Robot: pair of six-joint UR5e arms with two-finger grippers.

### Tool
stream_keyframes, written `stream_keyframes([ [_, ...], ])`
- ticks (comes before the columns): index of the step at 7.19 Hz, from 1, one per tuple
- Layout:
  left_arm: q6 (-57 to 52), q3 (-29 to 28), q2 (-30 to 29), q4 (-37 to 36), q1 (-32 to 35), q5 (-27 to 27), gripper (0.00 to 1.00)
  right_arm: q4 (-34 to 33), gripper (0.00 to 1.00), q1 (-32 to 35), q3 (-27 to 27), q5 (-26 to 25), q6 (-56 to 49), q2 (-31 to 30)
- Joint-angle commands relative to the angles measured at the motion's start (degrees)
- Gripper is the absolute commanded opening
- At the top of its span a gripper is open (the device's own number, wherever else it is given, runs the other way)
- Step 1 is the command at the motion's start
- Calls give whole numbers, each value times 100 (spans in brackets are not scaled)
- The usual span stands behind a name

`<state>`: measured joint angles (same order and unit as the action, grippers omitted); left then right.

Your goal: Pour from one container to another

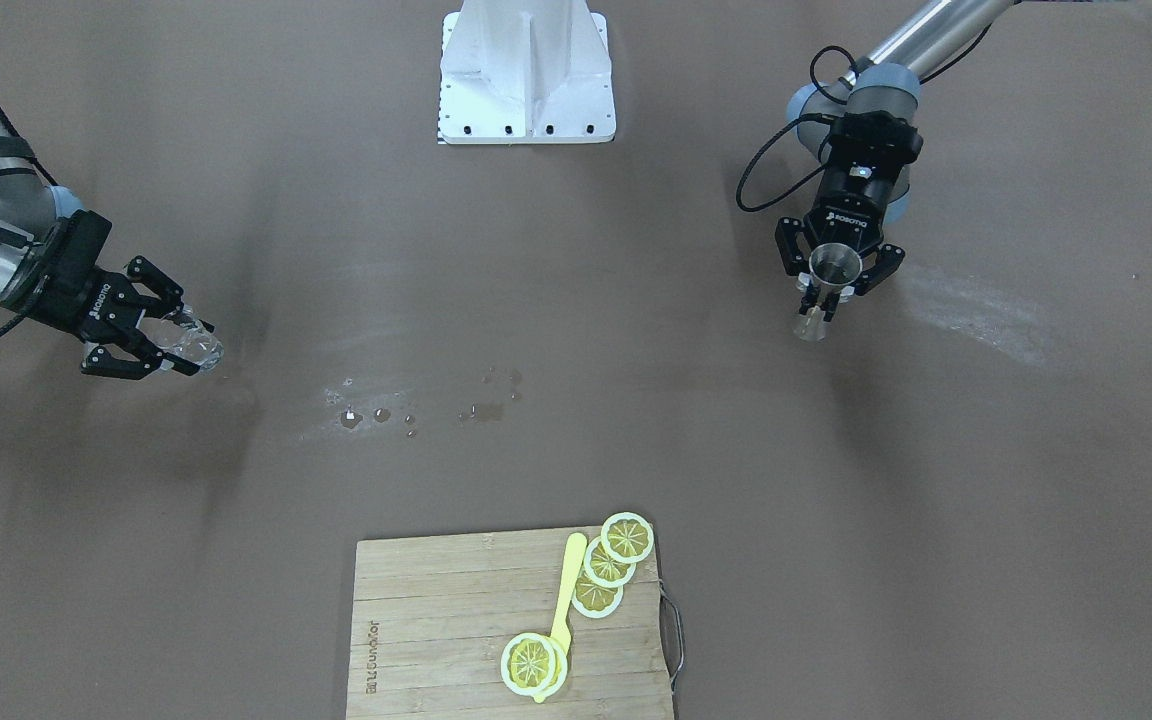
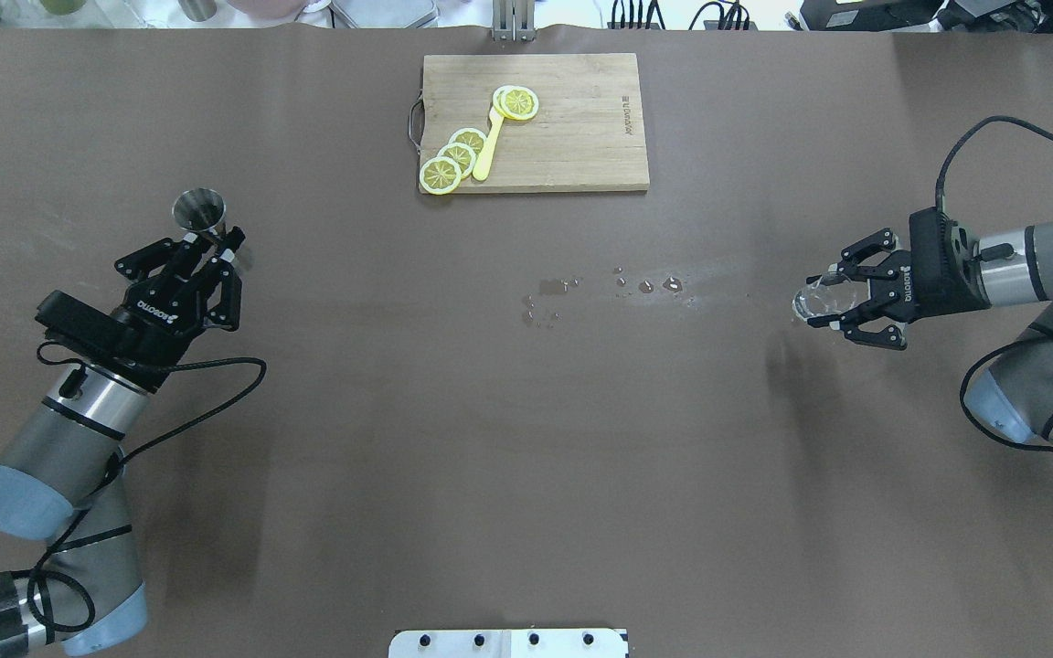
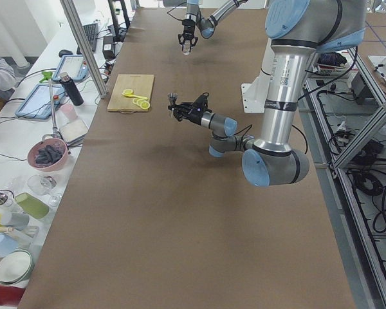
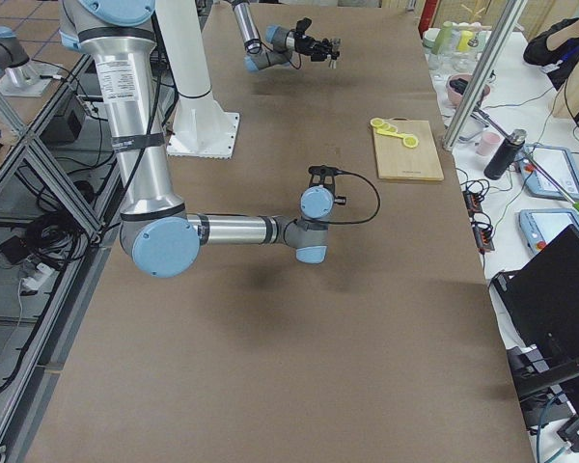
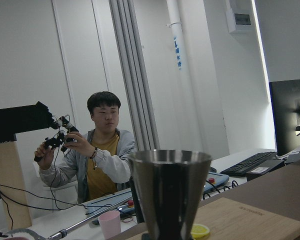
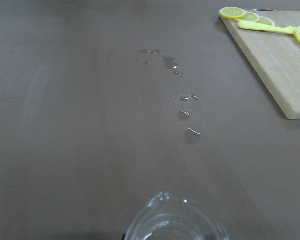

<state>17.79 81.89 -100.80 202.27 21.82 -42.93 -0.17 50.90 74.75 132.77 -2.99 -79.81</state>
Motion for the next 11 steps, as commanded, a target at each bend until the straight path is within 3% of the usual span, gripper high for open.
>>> stream_keyframes([
  [1,855,11,480,32,85,-5,0,-53,0,-447,-13,-250,280,193],
  [2,1076,11,700,32,85,-5,0,-62,0,-797,-31,-556,281,202],
  [4,1122,-7,869,-3,76,82,0,-71,0,-1221,-58,-586,604,255],
  [8,1183,211,1001,-362,68,248,0,-456,0,-1065,188,-437,694,220],
  [9,1497,265,1001,-642,68,581,0,-510,0,-995,180,-323,694,220],
  [10,1944,448,1001,-1236,68,671,0,-667,11,-942,215,-305,694,246],
  [11,2209,607,1001,-1808,59,811,0,-694,1,-993,180,-313,686,307],
])
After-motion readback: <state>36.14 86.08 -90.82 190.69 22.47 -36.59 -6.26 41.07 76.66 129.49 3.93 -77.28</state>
